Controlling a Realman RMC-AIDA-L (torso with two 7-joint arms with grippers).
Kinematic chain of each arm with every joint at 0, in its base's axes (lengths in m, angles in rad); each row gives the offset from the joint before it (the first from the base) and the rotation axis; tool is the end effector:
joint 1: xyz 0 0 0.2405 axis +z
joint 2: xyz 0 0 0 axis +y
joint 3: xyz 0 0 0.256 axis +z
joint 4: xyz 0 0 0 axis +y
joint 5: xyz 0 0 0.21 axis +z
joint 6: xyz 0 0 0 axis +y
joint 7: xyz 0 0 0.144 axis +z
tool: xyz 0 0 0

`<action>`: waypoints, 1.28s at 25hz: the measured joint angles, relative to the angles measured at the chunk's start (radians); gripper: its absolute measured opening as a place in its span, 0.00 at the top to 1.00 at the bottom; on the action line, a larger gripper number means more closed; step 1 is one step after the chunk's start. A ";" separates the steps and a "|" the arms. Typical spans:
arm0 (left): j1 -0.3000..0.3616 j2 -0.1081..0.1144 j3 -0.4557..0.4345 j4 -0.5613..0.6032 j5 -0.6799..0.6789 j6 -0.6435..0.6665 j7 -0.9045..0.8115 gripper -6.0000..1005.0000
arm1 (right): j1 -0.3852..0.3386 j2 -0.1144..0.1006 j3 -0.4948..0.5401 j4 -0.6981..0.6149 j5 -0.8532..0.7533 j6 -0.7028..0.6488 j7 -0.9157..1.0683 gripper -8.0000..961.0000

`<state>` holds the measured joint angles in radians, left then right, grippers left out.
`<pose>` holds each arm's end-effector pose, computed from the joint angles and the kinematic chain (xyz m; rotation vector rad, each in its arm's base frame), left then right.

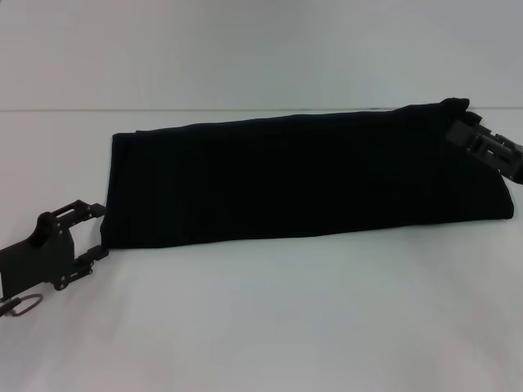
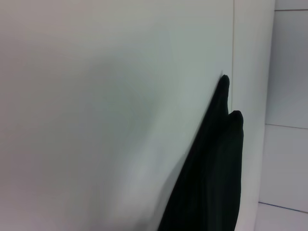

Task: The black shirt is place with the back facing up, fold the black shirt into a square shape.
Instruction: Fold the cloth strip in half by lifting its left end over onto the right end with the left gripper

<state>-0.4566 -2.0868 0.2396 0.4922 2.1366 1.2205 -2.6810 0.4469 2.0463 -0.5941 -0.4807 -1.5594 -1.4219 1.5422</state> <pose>-0.3633 0.3176 0.0105 -1.1182 -2.4172 -1.1317 0.2961 0.3400 0.0387 -2.0881 1.0846 1.1937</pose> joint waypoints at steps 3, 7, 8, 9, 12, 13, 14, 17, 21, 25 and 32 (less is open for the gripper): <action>0.000 0.001 -0.001 -0.001 0.001 -0.003 -0.005 0.28 | 0.001 0.000 0.002 0.001 0.001 0.000 0.000 0.10; 0.000 0.001 0.001 -0.006 0.002 -0.011 -0.007 0.28 | 0.004 0.000 0.002 0.001 0.001 0.000 0.000 0.10; -0.002 0.000 0.001 -0.008 0.004 -0.015 -0.007 0.28 | 0.005 0.000 0.002 0.001 0.001 0.000 0.000 0.10; -0.004 0.000 0.001 -0.010 0.006 -0.017 -0.007 0.28 | 0.005 0.000 0.002 0.001 0.001 0.000 0.000 0.10; -0.011 0.000 0.002 -0.022 0.012 -0.027 -0.007 0.28 | 0.006 0.000 0.004 0.001 0.001 0.000 0.000 0.10; -0.014 0.001 0.002 -0.027 0.012 -0.032 -0.007 0.28 | 0.005 0.000 0.005 0.001 0.001 0.000 0.000 0.10; -0.016 0.001 0.007 -0.030 0.012 -0.039 -0.006 0.28 | 0.004 0.000 0.006 0.001 0.001 0.000 0.000 0.10; -0.026 -0.002 0.033 -0.036 0.012 -0.061 -0.007 0.28 | 0.000 0.000 0.009 0.002 0.001 0.000 0.000 0.10; -0.057 -0.002 0.046 -0.056 0.013 -0.078 -0.005 0.28 | -0.003 0.000 0.010 0.002 0.000 0.000 -0.001 0.10; -0.097 -0.005 0.057 -0.072 0.013 -0.111 0.000 0.28 | -0.005 0.000 0.010 0.002 -0.002 -0.001 -0.001 0.10; -0.162 -0.006 0.061 -0.081 0.000 -0.143 0.037 0.28 | -0.009 0.000 0.011 0.002 0.000 -0.010 0.001 0.10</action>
<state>-0.6186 -2.0931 0.3009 0.4113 2.1364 1.0778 -2.6443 0.4376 2.0463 -0.5832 -0.4784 -1.5593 -1.4320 1.5432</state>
